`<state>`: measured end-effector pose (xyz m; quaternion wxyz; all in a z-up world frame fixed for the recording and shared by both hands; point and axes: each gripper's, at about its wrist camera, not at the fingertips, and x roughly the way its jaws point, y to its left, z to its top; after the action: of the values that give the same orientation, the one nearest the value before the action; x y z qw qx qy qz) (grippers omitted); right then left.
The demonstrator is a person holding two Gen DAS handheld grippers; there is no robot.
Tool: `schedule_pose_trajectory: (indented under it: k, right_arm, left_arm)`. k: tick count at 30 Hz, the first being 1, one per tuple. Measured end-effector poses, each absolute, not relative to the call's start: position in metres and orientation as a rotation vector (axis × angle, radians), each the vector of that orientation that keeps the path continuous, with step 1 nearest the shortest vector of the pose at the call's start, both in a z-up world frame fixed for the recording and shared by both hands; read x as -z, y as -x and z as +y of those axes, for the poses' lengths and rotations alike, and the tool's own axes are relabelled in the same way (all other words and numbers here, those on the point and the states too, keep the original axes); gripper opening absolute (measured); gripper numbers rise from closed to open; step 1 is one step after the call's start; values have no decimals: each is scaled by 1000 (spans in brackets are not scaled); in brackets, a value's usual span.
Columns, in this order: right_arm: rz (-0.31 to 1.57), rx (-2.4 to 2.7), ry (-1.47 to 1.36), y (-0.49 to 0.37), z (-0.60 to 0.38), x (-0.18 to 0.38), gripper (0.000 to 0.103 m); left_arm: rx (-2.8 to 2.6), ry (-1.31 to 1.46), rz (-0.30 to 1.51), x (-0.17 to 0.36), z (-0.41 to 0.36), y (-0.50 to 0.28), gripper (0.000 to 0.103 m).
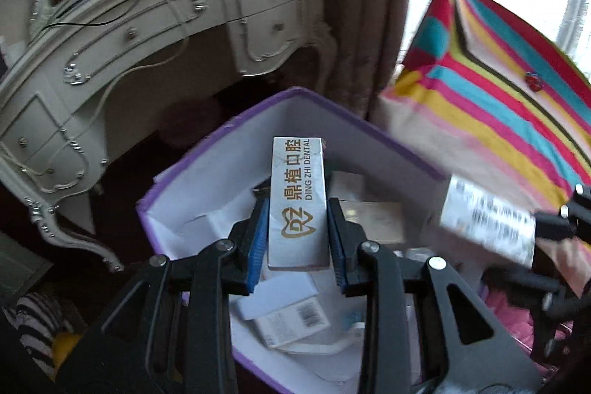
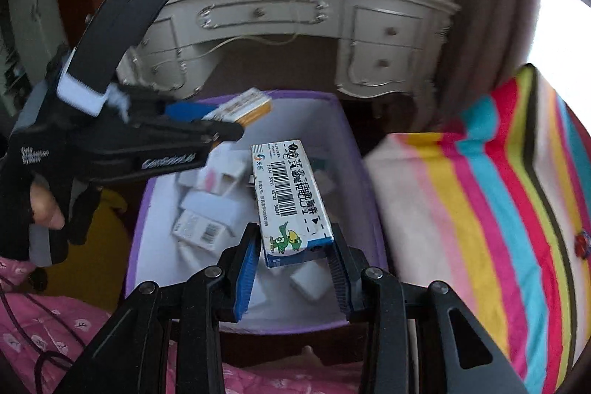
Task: Organize rigid objects
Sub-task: 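Open both grippers to drop the boxes into the storage box, then grasp the blue toy car with the right gripper while the left grasps the red toy car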
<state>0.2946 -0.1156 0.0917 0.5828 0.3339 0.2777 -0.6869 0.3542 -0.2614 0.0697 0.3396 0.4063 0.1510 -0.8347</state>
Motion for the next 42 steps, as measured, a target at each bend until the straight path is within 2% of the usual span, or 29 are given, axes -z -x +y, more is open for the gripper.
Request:
schedule_pose_trajectory:
  k: [2,3,4,5,10,15,23,29,34,39,40,42]
  right_arm:
    - [606,1560,-808,-294,-116,-88,42]
    - [567,1536,-829,-291,-115,-87,45]
    - [529,1533,-839,-286,-112,-87,51]
    - [504,1545,-840,-282,-109,-87,55]
    - [385,1712,-866,-222,-63,-92,58]
    - [350,2014,-973,-122,11,-79,58]
    - [103,2376,-1177,48,131,-59,58]
    - [-61,2439,-1183,157,144,-59,58]
    - [-29,2466,-1181,234,121,-49,58]
    - [-2,2486,-1213,272,102,-32,58]
    - [13,2480,-1243,276,100,-29,56]
    - [70,2487,-1228,272,101,-27,34]
  left_arm:
    - [2110,-1037,398,-70,-270,-356,50]
    - [2089,-1025,406,-70,-272,-355,73]
    - [2077,-1006,414,-72,-274,-355,86]
    - [2074,-970,424,-76,-275,-351,87]
    - [2216,-957,425,-95,-258,-299,91]
    - [2469,-1043,300,-95,-195,-182,94]
    - [2684,-1233,323,-45,-102,10,94]
    - [2646,-1291,264,-20,-79,63,94]
    - [2644,-1239,183,-23,-91,82,94]
    - [2599,-1237,273,-16,-120,112,94]
    - [2597,-1241,290,-15,-122,117,94]
    - [2607,-1266,318,-13,-121,134,94]
